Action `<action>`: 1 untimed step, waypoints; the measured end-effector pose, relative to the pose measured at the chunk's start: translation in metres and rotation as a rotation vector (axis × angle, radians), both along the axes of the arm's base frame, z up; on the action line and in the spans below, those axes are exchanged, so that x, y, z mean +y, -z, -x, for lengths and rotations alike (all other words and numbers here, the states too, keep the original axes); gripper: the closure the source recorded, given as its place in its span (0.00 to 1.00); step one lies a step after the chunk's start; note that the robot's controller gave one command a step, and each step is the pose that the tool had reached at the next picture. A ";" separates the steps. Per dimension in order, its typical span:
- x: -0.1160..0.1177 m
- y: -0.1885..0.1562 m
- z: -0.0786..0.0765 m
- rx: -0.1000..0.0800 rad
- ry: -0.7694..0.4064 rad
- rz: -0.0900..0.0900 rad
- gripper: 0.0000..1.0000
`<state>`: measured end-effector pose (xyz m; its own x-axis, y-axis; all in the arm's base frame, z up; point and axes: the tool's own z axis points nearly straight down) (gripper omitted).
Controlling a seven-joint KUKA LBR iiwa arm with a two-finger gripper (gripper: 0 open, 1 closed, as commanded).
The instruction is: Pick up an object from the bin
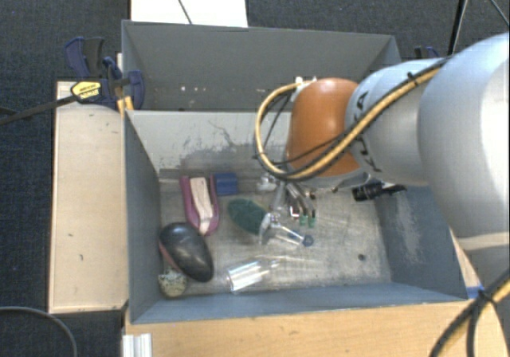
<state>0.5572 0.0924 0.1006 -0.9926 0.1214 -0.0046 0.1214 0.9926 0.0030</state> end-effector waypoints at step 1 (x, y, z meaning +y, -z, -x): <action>0.004 0.027 -0.003 0.002 0.136 0.000 0.00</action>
Offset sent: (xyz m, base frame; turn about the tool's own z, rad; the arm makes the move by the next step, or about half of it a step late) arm 0.0014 0.0038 -0.0306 0.1375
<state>0.5603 0.0967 0.0737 -0.9670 0.2548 -0.0022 0.2548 0.9670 0.0025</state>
